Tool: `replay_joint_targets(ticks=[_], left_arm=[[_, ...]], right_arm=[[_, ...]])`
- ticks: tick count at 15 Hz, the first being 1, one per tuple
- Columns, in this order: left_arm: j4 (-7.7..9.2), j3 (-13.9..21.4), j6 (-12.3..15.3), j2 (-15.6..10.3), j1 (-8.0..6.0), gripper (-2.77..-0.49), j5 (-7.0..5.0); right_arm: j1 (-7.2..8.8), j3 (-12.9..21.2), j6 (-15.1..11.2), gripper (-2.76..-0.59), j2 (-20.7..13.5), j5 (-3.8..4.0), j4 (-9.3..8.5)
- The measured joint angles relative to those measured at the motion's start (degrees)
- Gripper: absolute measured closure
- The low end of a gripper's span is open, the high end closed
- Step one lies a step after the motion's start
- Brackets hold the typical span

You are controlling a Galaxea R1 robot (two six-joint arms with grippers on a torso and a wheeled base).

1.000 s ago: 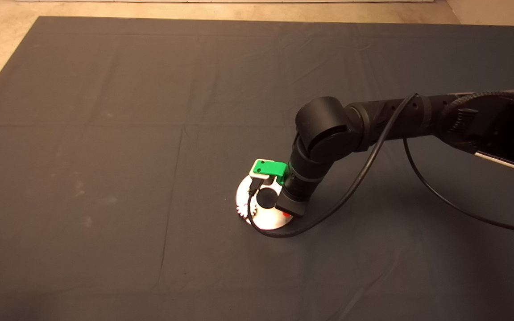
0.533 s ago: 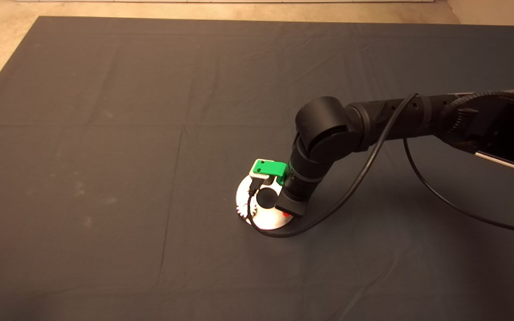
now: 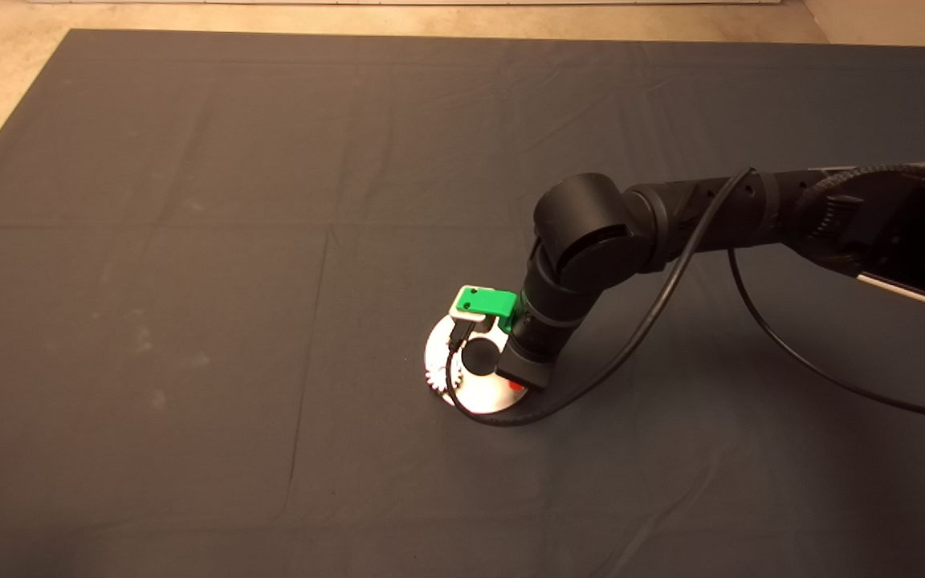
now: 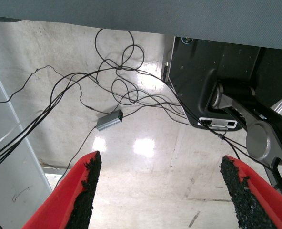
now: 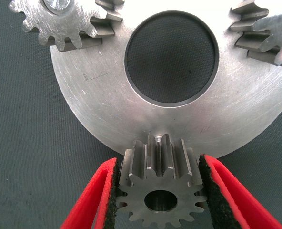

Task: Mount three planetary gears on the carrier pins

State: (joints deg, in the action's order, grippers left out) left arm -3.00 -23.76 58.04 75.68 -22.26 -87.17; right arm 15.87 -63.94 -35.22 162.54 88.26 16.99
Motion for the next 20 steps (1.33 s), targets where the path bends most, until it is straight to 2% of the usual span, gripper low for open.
replay_joint_targets(ticks=[2, 6, 12, 13, 15, 17, 19, 20], left_arm=[[0.01, 0.0, 0.0, 0.0, 0.0, -1.76, 0.0], [0.0, 0.0, 0.0, 0.0, 0.0, -1.76, 0.0], [0.0, 0.0, 0.0, 0.0, 0.0, -1.76, 0.0], [0.0, 0.0, 0.0, 0.0, 0.0, -1.76, 0.0], [0.0, 0.0, 0.0, 0.0, 0.0, -1.76, 0.0], [-0.01, 0.0, 0.0, 0.1, 0.0, -1.76, -0.01], [-0.02, 0.0, 0.0, 0.8, 0.0, -1.89, 0.01], [-0.02, 0.1, 0.0, 1.1, 0.0, -1.89, 0.0]], right_arm=[[0.0, 0.0, 0.0, -1.16, -0.3, -0.48, -0.02], [0.02, 0.5, -0.1, -1.26, -0.4, -0.55, 0.0], [0.39, 2.1, -0.3, -1.58, -1.0, -0.66, -0.07], [1.13, 2.6, -0.4, -1.58, -1.7, -0.67, -0.22], [4.14, 3.6, -0.4, -1.7, -3.8, -0.67, -0.95], [6.7, 5.4, -1.3, -1.71, -6.9, -0.63, -2.01], [7.29, 9.2, -4.8, -1.87, -11.2, -0.67, -3.82], [7.28, 11.4, -8.0, -1.87, -14.1, -0.89, -4.58]])
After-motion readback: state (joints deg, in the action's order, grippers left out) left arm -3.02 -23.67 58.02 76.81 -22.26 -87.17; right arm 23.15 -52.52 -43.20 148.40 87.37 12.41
